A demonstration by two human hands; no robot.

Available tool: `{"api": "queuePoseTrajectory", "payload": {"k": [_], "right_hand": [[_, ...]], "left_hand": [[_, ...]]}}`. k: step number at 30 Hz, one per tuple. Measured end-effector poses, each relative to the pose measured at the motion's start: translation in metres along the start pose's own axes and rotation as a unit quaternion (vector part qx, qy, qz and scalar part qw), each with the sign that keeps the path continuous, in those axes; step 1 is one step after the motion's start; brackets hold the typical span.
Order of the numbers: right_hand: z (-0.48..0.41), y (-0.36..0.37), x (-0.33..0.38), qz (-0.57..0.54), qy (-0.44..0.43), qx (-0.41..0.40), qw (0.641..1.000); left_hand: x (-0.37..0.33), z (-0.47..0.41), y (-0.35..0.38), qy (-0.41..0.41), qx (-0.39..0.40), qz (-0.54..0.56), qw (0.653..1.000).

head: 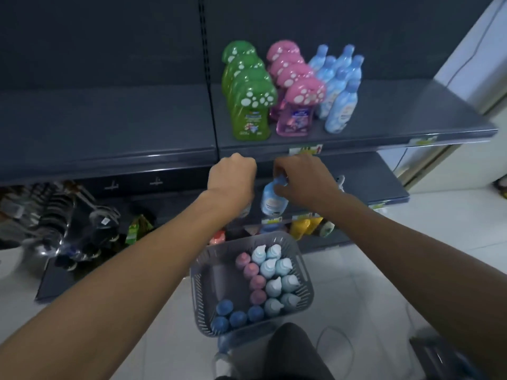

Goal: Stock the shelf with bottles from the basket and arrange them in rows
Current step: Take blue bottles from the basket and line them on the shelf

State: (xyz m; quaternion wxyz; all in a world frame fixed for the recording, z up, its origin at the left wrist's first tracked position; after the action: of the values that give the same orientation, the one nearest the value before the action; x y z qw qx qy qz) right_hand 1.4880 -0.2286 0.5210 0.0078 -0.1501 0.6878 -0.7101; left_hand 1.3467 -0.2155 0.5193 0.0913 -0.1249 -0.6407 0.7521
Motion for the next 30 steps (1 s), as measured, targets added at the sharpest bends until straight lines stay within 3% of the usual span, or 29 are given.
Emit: {"api": "queuePoseTrajectory", "payload": {"k": [12, 22, 30], "right_hand": [[0.029, -0.093, -0.076, -0.012, 0.059, -0.086, 0.994], [-0.001, -0.158, -0.183, -0.018, 0.08, -0.094, 0.992], [-0.054, -0.188, -0.264, -0.017, 0.034, -0.072, 0.997]], "left_hand": [[-0.073, -0.016, -0.076, 0.094, -0.095, 0.016, 0.991], [-0.159, -0.072, -0.112, 0.12, -0.068, 0.072, 0.988], [-0.226, -0.143, -0.125, 0.096, -0.086, 0.124, 0.984]]}}
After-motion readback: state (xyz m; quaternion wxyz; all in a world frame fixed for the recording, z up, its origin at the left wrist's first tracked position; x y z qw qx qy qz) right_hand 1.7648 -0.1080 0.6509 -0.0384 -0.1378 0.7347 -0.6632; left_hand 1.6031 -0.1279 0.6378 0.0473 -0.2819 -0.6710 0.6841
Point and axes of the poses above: each hand's wrist, its own z-axis away from the middle knuckle, its own y-axis out of the palm, x = y × z, the point moved 4 cm from there along -z, towards the middle knuckle, and after that the axes turned 7 degrees about x, right-handed, at the moved point
